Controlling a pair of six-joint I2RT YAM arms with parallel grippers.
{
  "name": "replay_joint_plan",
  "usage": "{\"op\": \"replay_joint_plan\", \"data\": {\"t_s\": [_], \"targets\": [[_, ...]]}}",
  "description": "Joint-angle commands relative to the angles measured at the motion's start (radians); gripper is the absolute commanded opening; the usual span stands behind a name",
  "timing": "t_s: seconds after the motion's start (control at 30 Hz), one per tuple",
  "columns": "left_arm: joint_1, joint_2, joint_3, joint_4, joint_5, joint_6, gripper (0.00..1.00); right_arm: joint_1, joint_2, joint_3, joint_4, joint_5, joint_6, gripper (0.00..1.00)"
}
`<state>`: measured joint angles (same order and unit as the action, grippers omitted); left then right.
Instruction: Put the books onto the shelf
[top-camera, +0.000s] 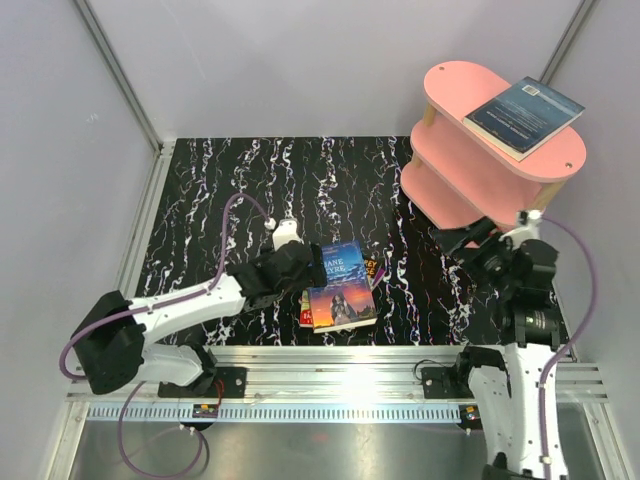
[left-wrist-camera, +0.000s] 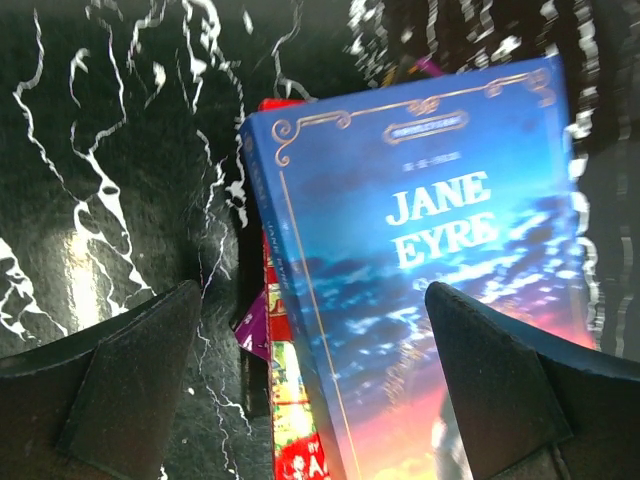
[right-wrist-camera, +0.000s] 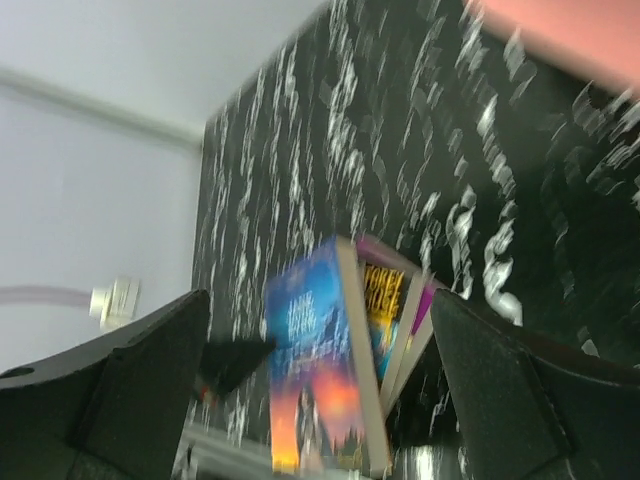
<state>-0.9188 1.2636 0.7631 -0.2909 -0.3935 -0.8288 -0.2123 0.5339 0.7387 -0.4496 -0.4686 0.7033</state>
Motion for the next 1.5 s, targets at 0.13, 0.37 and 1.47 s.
{"op": "replay_joint_plan", "data": {"t_s": [0.13, 0.37, 1.47], "targets": [[-0.002, 0.105, 0.039, 0.090, 0.025, -0.036, 0.98, 0.511, 0.204, -0.030, 0.074, 0.213, -0.039, 1.00], [-0.003, 0.158, 0.088, 0.078, 0.044, -0.046, 0.98, 0.709, 0.374, -0.104, 0.204, 0.463, -0.014, 1.00], [-0.109, 0.330, 0.260, 0.064, 0.061, -0.073, 0.90, 0.709, 0.612, -0.288, 0.569, 0.242, 0.085, 0.97]]}}
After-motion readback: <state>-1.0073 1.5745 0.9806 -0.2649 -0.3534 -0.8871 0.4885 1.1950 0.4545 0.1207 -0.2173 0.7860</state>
